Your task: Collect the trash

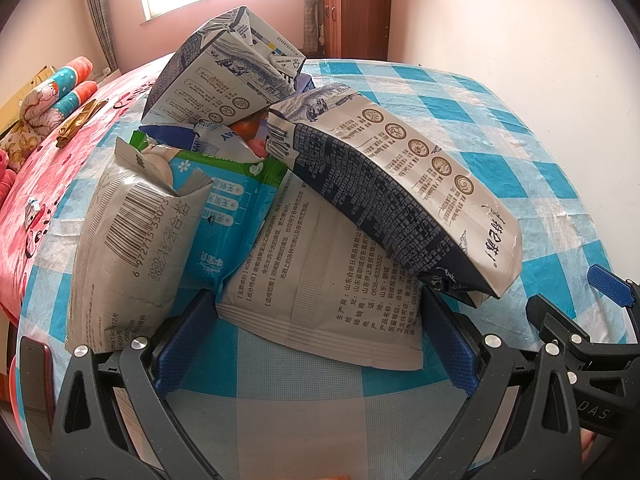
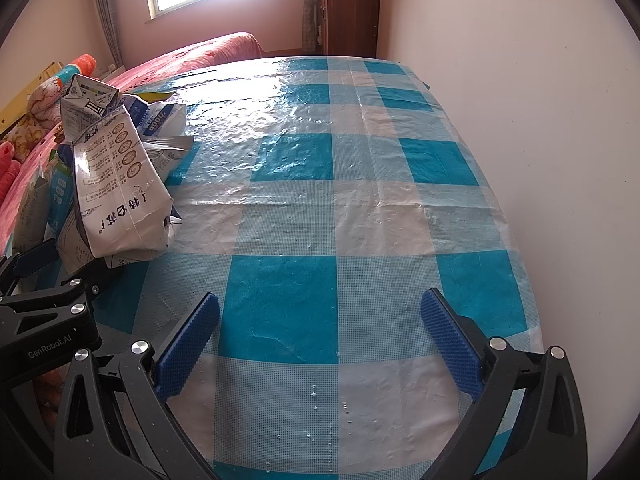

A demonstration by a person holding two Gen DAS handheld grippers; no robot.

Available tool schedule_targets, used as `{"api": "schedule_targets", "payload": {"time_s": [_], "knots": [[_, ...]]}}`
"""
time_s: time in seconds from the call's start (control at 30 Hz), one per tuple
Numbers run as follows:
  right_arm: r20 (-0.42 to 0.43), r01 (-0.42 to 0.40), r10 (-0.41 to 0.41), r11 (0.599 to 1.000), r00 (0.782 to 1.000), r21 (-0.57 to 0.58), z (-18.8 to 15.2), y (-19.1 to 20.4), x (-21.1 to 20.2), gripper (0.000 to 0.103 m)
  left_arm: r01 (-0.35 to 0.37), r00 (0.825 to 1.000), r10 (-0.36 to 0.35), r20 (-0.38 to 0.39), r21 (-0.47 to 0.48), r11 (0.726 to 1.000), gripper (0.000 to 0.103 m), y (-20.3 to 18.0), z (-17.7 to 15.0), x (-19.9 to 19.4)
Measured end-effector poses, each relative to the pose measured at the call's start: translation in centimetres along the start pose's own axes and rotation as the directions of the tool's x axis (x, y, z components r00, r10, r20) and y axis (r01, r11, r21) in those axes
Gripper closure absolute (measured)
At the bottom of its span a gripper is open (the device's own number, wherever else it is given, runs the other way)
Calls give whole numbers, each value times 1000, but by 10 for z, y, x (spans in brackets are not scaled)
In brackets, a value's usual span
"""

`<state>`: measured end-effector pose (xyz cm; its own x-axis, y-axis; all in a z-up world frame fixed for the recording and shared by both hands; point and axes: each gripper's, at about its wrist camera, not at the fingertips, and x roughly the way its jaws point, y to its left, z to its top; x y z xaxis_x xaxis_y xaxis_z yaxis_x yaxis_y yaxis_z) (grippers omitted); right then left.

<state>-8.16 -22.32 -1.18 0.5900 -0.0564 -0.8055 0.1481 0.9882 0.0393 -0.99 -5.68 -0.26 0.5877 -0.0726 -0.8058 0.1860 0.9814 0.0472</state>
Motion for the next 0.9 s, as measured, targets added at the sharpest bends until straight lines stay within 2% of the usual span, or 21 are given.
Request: {"api": "schedule_targets", "payload": {"time_s": [0.63, 0.9], "knots": [[0, 3, -3, 1000, 1000, 1, -1, 0, 0, 4, -4, 1000, 4, -3, -5, 1000, 4, 0, -1, -1], [-14, -6, 6, 1000, 1000, -14, -15, 3, -12, 4, 20, 1000, -19, -21, 40, 999, 4, -2, -22, -17]]}}
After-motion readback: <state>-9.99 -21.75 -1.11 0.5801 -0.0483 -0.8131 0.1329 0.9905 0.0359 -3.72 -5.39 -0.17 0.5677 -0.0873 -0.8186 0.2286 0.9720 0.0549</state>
